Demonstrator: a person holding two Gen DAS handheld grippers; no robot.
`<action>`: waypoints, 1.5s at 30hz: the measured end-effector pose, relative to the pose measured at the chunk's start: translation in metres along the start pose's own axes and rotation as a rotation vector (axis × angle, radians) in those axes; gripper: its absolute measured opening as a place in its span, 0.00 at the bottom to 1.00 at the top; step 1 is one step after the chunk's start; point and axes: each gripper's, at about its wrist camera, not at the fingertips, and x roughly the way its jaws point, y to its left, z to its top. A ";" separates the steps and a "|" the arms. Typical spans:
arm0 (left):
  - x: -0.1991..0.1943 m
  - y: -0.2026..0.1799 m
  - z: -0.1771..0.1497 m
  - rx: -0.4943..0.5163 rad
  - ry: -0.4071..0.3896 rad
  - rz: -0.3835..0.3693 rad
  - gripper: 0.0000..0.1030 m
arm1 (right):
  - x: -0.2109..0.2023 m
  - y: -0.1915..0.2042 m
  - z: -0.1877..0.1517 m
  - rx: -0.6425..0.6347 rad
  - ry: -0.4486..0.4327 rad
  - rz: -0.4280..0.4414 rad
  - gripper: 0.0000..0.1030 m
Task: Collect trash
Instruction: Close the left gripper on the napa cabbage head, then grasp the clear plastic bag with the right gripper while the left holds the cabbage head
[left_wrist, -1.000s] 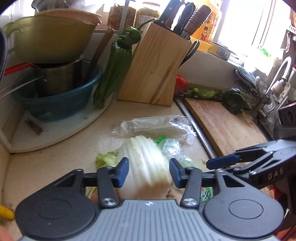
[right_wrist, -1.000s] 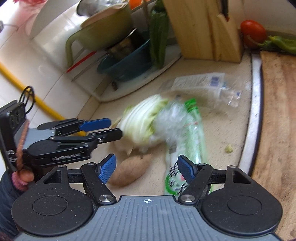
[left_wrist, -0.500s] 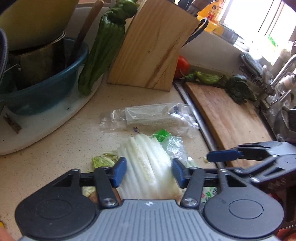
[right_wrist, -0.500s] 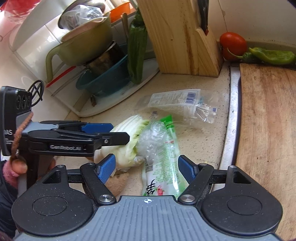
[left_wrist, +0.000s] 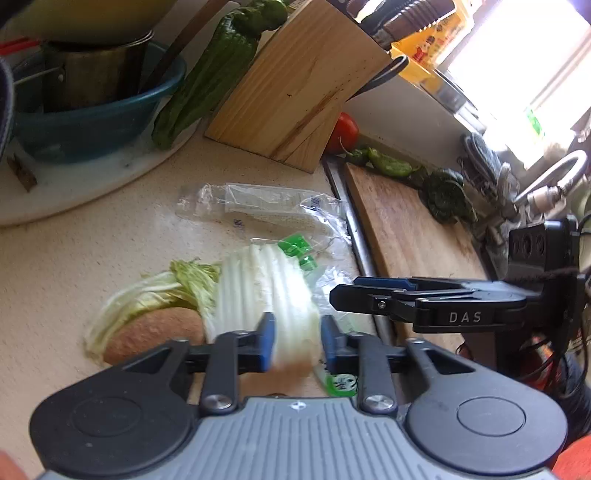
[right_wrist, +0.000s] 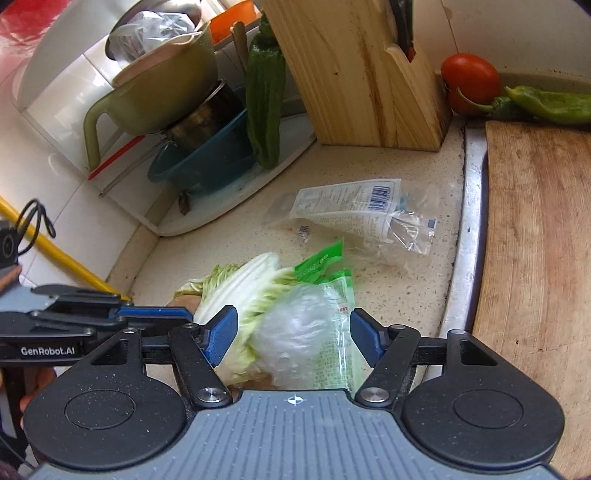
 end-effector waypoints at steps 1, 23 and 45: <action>0.002 -0.005 0.000 -0.004 0.000 0.000 0.43 | -0.001 -0.002 0.000 0.005 -0.004 -0.003 0.73; 0.043 -0.051 -0.011 0.018 0.021 0.377 0.55 | -0.032 -0.052 -0.005 0.088 -0.068 0.113 0.74; 0.000 -0.029 -0.046 -0.197 -0.095 0.171 0.44 | -0.034 -0.035 -0.009 0.070 -0.019 0.227 0.76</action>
